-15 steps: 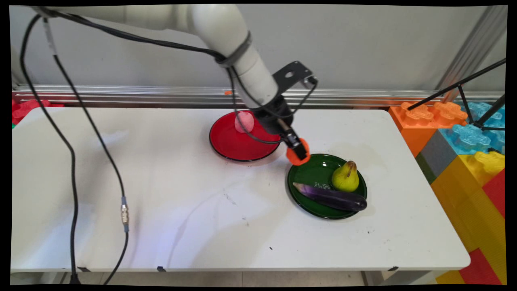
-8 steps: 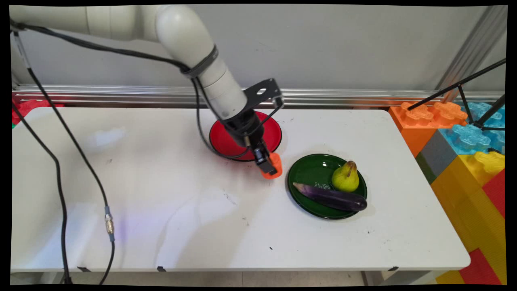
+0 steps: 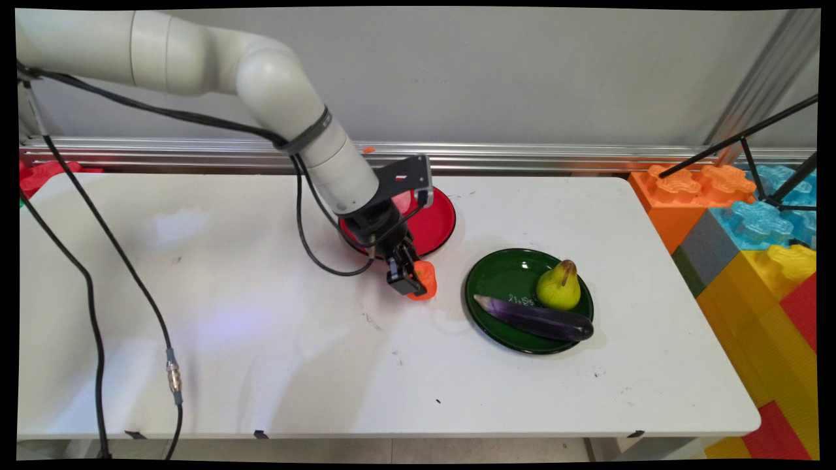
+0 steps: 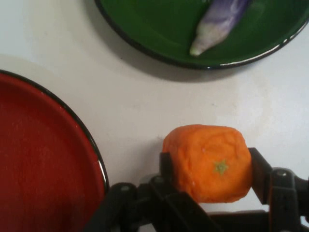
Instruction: Place the picked object on the table
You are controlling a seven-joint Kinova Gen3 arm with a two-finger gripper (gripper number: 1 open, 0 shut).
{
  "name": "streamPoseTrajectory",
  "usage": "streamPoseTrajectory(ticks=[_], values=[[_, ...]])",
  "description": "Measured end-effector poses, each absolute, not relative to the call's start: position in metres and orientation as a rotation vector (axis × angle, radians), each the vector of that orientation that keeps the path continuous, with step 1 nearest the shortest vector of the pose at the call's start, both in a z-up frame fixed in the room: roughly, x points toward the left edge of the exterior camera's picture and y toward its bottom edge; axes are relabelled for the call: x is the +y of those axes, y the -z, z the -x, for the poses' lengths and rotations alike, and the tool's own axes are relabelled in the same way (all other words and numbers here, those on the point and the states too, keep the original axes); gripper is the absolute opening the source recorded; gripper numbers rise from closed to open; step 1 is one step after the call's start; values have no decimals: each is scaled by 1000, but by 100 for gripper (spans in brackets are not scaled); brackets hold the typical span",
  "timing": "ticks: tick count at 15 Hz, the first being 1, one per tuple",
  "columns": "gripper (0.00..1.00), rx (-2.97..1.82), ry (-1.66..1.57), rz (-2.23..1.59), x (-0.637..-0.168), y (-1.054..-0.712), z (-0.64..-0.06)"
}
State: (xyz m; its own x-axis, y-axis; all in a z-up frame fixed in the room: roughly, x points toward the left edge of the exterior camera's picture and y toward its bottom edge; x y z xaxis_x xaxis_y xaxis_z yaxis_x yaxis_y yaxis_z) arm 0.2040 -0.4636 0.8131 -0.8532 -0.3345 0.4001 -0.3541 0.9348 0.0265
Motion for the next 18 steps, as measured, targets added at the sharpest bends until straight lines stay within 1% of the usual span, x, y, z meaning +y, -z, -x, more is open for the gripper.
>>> streamPoseTrajectory(ticks=[7,18], values=[[0,-2684,-103,-362,-462,-792,-217],[0,-2662,-125,-244,-456,-780,-225]])
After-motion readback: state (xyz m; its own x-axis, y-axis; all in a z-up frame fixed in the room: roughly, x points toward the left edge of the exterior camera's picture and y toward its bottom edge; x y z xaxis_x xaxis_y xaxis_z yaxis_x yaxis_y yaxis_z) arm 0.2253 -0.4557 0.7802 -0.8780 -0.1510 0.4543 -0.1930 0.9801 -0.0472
